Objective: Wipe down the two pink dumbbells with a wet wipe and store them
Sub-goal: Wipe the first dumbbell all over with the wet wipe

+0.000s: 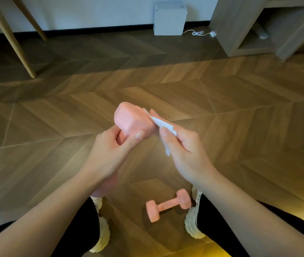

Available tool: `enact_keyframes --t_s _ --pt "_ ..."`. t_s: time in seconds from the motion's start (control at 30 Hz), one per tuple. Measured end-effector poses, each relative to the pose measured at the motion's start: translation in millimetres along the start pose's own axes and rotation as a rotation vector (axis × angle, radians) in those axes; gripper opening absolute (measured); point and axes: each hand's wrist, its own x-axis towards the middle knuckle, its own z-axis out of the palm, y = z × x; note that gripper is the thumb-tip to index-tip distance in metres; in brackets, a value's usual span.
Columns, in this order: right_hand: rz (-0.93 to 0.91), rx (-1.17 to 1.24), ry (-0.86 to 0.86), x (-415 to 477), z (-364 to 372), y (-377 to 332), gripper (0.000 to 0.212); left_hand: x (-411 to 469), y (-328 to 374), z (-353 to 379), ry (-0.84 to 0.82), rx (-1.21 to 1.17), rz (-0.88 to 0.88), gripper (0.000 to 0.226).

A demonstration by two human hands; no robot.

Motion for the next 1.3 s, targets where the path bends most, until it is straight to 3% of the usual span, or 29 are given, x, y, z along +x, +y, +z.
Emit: enact_keyframes --t_s 0.27,0.37,0.6,0.83,0.9,1.03,1.1,1.3 --pt "0.081 0.142 -0.046 14 -3 -4 0.038 -14 11 6 -0.133 0.243 0.241 0.041" --pt "0.086 0.061 -0.067 10 -6 -2 0.046 -12 8 9 -0.154 0.285 0.21 0.045" --pt "-0.102 0.022 -0.155 2 -8 0 0.04 -7 10 9 -0.107 0.157 0.063 0.05" --pt "0.082 0.015 -0.037 5 -10 2 0.051 -11 9 7 -0.215 0.339 0.177 0.045" --pt "0.062 0.022 -0.042 5 -10 3 0.051 -10 9 9 -0.241 0.348 0.177 0.045" --pt "-0.061 0.113 -0.113 -2 -10 3 0.031 -7 10 7 -0.234 0.286 0.118 0.055" --pt "-0.056 0.112 -0.063 -1 -9 3 0.029 -6 10 7 -0.251 0.266 0.101 0.064" --pt "0.06 0.086 0.014 6 -4 -2 0.047 -8 11 12 -0.317 0.25 0.101 0.056"
